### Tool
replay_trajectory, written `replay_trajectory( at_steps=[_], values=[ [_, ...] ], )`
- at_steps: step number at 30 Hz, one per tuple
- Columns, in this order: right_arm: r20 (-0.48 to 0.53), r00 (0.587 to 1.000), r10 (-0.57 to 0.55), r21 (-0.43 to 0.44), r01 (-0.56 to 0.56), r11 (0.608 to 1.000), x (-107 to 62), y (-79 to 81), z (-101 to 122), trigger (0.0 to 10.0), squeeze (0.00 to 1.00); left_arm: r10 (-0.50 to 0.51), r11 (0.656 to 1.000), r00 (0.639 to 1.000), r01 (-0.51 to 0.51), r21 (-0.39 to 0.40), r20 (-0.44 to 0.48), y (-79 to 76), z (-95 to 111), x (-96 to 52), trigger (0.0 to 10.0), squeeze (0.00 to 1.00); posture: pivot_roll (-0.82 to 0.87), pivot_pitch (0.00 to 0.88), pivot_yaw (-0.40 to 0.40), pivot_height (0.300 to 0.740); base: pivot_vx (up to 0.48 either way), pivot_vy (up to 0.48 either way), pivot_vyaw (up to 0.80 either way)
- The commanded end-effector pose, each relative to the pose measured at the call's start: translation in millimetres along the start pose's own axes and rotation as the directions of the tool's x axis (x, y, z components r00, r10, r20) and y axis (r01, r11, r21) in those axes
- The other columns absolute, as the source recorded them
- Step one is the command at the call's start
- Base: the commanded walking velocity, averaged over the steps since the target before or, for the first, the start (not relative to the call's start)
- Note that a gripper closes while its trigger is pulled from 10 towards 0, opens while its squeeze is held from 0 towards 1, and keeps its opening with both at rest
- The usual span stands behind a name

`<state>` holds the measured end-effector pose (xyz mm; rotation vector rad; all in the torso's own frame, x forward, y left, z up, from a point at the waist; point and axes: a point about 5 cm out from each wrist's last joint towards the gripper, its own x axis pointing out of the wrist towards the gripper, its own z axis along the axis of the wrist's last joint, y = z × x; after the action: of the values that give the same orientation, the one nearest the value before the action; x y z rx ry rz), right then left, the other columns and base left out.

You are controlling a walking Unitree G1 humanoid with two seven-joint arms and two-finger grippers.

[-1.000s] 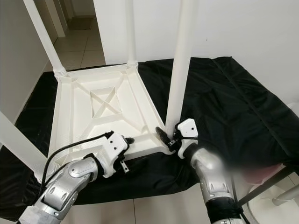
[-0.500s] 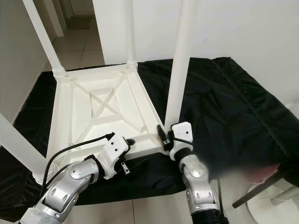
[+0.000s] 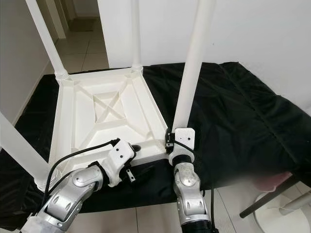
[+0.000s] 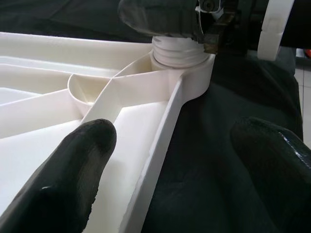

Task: Building children table

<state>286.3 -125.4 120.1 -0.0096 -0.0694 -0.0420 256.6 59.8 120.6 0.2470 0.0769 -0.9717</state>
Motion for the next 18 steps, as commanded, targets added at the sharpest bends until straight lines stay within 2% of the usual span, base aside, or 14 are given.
replay_trajectory(
  at_steps=[1,2,3,4,11,12,14,15,18],
  values=[
    [-0.088,0.996,0.003,0.026,-0.001,1.000,-4.0,-2.2,-13.7,10.0,0.00,0.027,1.000,0.999,-0.027,0.003,-0.018,-0.4,-1.9,-0.7,10.0,0.00,-0.04,0.000,0.017,0.740,0.000,0.000,0.00],
    [-0.088,0.996,0.003,0.026,-0.001,1.000,-4.0,-2.2,-13.7,10.0,0.00,0.027,1.000,0.999,-0.027,0.003,-0.018,-0.4,-1.9,-0.7,10.0,0.00,-0.04,0.000,0.017,0.740,0.000,0.000,0.00],
    [-0.074,0.996,0.049,0.049,-0.046,0.998,-5.0,-1.5,-11.7,10.0,0.92,0.027,1.000,0.999,-0.027,0.009,-0.020,0.0,-1.9,-1.1,10.0,0.00,-0.04,0.000,0.015,0.740,0.000,0.000,0.00],
    [-0.058,0.994,0.093,0.075,-0.089,0.993,-6.2,-0.2,-9.8,10.0,1.00,0.027,1.000,0.999,-0.027,0.013,-0.022,0.7,-1.9,-1.5,10.0,0.00,-0.04,0.000,0.015,0.740,0.000,0.000,0.00],
    [-0.002,0.987,0.162,0.046,-0.161,0.986,-6.5,-5.6,-2.3,10.0,1.00,0.041,0.999,0.999,-0.041,0.015,-0.012,5.8,1.6,-1.5,10.0,0.00,-0.04,0.000,0.010,0.740,0.000,0.000,0.00],
    [0.002,0.985,0.174,0.041,-0.174,0.984,-5.7,-9.1,-1.4,10.0,0.85,0.045,0.999,0.999,-0.045,0.013,-0.008,7.0,2.5,-1.4,10.0,0.00,-0.04,0.000,0.011,0.740,0.000,0.000,0.00],
    [0.002,0.985,0.174,0.041,-0.174,0.984,-5.7,-9.1,-1.4,10.0,0.85,0.045,0.999,0.999,-0.045,0.013,-0.008,7.0,2.5,-1.4,10.0,0.00,-0.04,0.000,0.011,0.740,0.000,0.000,0.00],
    [0.004,0.980,0.200,0.032,-0.200,0.979,-5.2,-12.7,-1.1,10.0,0.00,0.051,0.999,0.999,-0.050,0.012,-0.003,8.2,3.5,-1.0,10.0,0.00,-0.05,0.000,0.012,0.740,0.000,0.000,0.00],
    [0.009,0.965,0.261,0.020,-0.261,0.965,-4.1,-19.9,-1.1,10.0,0.00,0.057,0.998,0.998,-0.057,0.009,0.005,9.4,5.5,0.4,10.0,0.00,-0.05,0.000,0.016,0.740,0.000,0.000,0.00]
  ],
)
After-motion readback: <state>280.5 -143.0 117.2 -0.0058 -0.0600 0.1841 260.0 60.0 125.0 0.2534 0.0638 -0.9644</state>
